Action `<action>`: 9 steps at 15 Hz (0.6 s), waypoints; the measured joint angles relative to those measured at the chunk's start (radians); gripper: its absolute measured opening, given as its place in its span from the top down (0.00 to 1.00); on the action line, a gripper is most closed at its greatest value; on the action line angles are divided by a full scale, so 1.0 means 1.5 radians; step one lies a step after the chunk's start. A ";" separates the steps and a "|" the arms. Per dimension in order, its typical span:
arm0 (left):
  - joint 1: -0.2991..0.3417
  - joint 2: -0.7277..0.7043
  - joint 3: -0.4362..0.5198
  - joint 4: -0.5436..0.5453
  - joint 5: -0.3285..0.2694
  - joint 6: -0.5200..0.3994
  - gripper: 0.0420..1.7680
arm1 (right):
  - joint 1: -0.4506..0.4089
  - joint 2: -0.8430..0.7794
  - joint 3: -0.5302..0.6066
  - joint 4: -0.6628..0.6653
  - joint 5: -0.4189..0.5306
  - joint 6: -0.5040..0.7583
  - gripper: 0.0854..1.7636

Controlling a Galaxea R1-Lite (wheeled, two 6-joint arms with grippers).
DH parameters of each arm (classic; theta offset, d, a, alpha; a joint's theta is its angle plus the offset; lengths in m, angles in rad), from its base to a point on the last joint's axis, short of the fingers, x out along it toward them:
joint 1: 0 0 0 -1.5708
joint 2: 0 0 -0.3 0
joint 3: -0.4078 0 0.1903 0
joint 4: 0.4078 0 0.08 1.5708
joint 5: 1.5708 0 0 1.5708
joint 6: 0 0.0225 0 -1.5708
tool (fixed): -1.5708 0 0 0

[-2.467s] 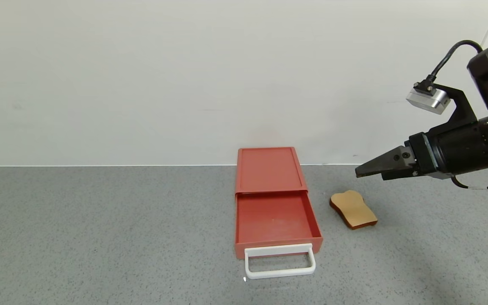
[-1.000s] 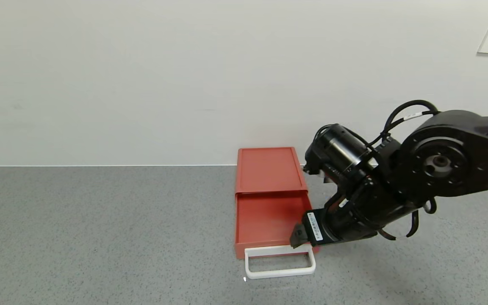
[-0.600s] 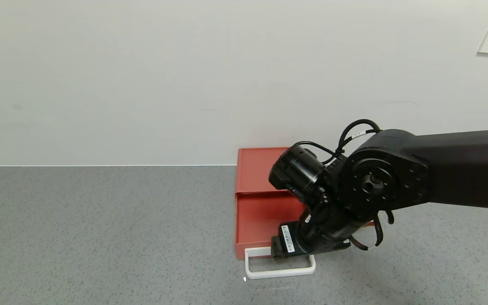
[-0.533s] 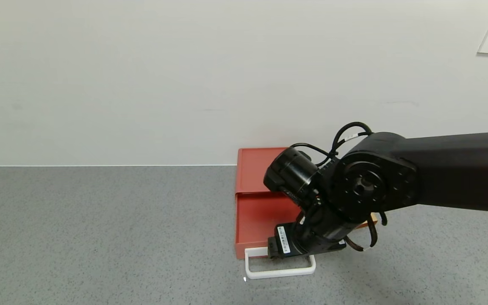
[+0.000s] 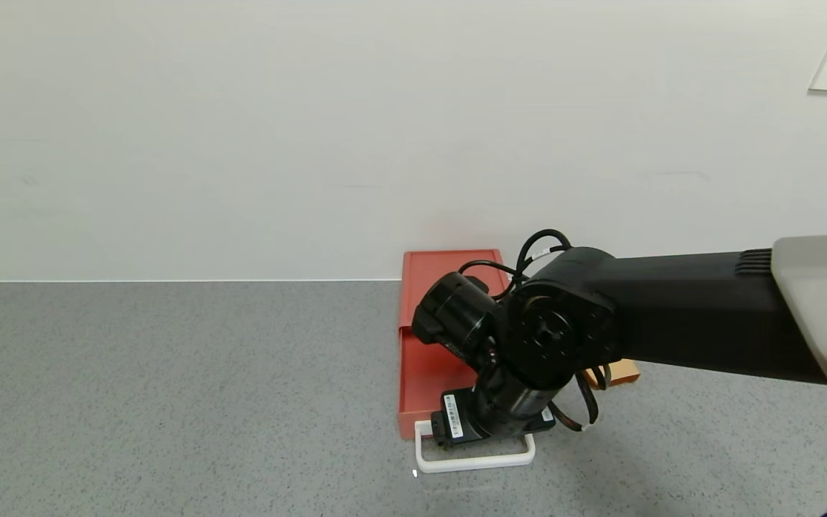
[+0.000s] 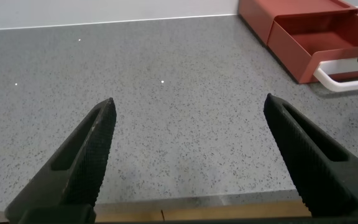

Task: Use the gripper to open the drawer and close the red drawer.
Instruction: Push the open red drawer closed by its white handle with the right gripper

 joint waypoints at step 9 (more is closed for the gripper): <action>0.000 0.000 0.000 0.000 0.000 0.000 0.03 | -0.003 0.061 -0.082 0.042 -0.025 0.030 0.03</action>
